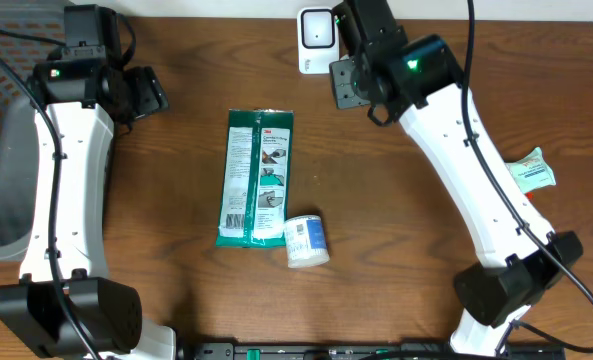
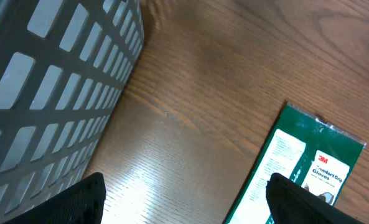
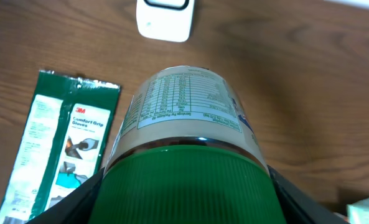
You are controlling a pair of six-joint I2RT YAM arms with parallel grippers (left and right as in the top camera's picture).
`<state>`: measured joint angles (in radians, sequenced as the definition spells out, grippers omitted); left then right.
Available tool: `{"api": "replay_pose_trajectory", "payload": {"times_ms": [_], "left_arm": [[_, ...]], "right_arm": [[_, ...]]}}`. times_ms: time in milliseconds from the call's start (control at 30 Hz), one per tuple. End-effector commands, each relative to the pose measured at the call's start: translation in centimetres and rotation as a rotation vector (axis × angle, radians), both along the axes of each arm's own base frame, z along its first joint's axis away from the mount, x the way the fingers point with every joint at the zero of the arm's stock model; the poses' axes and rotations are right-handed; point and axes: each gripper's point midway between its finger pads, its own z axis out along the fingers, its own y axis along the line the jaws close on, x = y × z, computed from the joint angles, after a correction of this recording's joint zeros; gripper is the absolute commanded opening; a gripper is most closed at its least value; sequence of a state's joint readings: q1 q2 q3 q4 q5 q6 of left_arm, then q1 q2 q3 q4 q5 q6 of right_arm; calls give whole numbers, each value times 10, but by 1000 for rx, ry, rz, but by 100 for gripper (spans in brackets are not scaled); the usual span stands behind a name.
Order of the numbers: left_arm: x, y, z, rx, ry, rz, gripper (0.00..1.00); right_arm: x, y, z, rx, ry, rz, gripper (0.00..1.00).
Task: Scan the item barcode
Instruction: 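Carry the green-lidded jar up toward the white scanner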
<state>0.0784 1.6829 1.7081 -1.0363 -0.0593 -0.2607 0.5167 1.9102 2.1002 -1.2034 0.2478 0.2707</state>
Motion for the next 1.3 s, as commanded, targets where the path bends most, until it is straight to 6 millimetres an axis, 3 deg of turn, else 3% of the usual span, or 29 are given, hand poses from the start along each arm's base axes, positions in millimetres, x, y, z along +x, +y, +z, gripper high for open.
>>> {"api": "replay_pose_trajectory", "payload": {"times_ms": [0, 233, 400, 733, 967, 1133, 1267], "left_arm": [[-2, 5, 7, 19, -16, 8, 82], [-2, 5, 7, 19, -16, 8, 82], [-2, 5, 7, 18, -15, 8, 82], [-2, 5, 7, 19, -16, 8, 82], [-2, 5, 7, 19, -16, 8, 82], [-2, 5, 7, 18, -15, 8, 82], [-2, 5, 7, 19, -16, 8, 82]], "right_arm": [[-3, -5, 27, -49, -91, -11, 1], [10, 0, 36, -18, -150, -15, 1], [37, 4, 41, -9, -244, -53, 1], [93, 21, 33, -11, -411, -99, 1], [120, 34, 34, -7, -511, -85, 1], [143, 44, 21, 1, -566, -87, 1], [168, 50, -3, -48, -616, -80, 1]]}}
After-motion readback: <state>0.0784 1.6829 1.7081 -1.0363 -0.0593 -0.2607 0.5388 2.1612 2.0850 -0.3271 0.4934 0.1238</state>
